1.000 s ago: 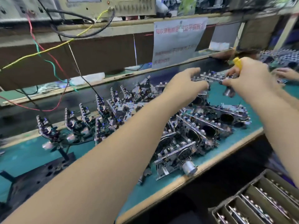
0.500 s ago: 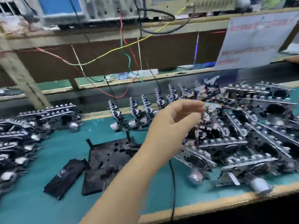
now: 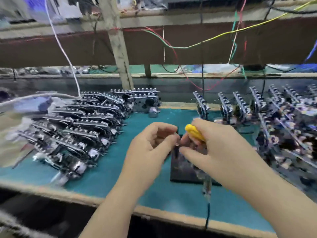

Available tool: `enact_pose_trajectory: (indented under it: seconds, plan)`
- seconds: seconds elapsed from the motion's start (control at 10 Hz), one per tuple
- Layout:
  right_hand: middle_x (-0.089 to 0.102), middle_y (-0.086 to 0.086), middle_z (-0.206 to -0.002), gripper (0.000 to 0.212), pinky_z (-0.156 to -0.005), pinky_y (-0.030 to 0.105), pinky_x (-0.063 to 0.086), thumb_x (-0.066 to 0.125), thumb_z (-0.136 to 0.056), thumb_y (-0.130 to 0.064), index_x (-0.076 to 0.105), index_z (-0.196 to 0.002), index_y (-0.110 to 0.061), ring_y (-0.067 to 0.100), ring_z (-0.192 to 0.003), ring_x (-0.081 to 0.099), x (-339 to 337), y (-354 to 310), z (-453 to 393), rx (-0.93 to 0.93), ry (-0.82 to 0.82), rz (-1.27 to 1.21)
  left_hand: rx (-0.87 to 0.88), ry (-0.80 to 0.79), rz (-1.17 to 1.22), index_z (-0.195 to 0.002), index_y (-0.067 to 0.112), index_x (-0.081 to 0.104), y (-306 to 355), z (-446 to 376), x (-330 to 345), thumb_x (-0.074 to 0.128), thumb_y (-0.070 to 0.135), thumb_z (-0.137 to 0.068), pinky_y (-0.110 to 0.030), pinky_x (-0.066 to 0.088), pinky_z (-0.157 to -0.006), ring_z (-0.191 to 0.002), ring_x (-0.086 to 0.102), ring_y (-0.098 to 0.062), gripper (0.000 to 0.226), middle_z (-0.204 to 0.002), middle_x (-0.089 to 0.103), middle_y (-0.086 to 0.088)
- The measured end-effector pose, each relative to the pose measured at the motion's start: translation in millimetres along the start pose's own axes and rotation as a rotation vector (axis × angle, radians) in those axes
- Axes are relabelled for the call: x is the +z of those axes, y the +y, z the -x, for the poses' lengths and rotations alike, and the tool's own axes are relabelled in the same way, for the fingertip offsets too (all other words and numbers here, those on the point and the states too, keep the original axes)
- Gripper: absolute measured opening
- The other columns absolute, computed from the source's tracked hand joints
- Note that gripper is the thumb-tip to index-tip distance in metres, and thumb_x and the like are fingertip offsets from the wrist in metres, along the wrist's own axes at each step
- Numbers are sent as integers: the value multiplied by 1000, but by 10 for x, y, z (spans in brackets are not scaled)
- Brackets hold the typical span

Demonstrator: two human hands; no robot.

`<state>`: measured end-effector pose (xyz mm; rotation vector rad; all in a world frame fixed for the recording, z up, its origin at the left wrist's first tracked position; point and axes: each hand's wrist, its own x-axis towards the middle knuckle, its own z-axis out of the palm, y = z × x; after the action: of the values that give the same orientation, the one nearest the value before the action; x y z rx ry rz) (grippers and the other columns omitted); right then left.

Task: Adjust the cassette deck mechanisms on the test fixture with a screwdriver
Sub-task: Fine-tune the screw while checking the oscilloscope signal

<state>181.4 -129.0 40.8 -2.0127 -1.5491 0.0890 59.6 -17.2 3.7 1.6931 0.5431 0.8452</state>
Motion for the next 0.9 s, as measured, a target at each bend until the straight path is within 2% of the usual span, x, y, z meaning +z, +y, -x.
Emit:
enact_pose_trajectory:
  seconds: [0.1,0.2,0.3,0.4,0.5,0.6,0.7,0.8,0.9]
  plan:
    - [62,-11,-80,18,-76,33,45,72,-86,-29,57,-85,-19,9,-75,55,196,-209,-159,-34,-14,-80,68,168,-177,-94,28,71,-86,102,-429,69,26,-84,-33,54,-85,-91,71,-17,10,-92,75,6]
    - [63,-11,-83,25,-75,31,45,73,-86,-28,49,-77,-26,9,-77,55,530,-466,-200,-36,-72,-188,178,362,-418,-99,38,68,-135,335,-938,62,33,-89,-21,52,-78,-89,70,-9,13,-97,73,15]
    - [64,-8,-95,39,-81,36,46,69,-88,-24,34,-73,-31,12,-86,58,900,-841,-203,-96,-143,-329,182,521,-754,-111,42,65,-278,533,-1644,45,39,-98,-35,54,-88,-99,67,-11,24,-111,70,18]
    - [51,-8,-96,37,-76,30,34,67,-91,-22,32,-81,-26,16,-88,46,1263,-1167,-287,-215,-131,-395,7,525,-937,-118,39,61,-531,543,-2426,33,30,-95,-57,46,-101,-117,60,-28,38,-122,65,5]
    - [45,0,-100,24,-74,27,24,67,-90,-10,44,-94,-16,20,-92,37,1528,-1444,-450,-306,-117,-441,-141,348,-1224,-133,35,55,-787,485,-2947,54,13,-84,-52,43,-100,-126,52,-29,54,-135,56,7]
    - [47,12,-122,28,-86,37,36,64,-90,-1,49,-113,-5,29,-105,40,1833,-1569,-532,-380,-139,-368,-127,281,-1147,-122,61,48,-938,428,-3022,77,-13,-65,-54,51,-94,-114,58,-22,98,-119,54,27]
    - [44,9,-129,31,-74,39,38,61,-89,6,48,-115,-6,30,-105,42,2038,-1565,-585,-378,-105,-291,-93,330,-937,-118,61,51,-1064,431,-2996,77,-15,-69,-39,60,-77,-101,65,-10,94,-116,60,13]
    - [50,13,-112,30,-66,37,29,62,-84,12,50,-106,-5,35,-92,50,2118,-1542,-655,-334,-57,-330,-16,301,-893,-123,62,52,-1053,397,-2944,78,-8,-75,-7,51,-82,-103,61,5,89,-125,54,1]
    - [50,13,-102,24,-63,35,23,61,-85,10,49,-99,-5,37,-83,48,2106,-1545,-679,-294,-7,-397,71,227,-901,-127,48,55,-933,403,-2855,76,16,-83,6,36,-86,-115,50,15,59,-128,53,12]
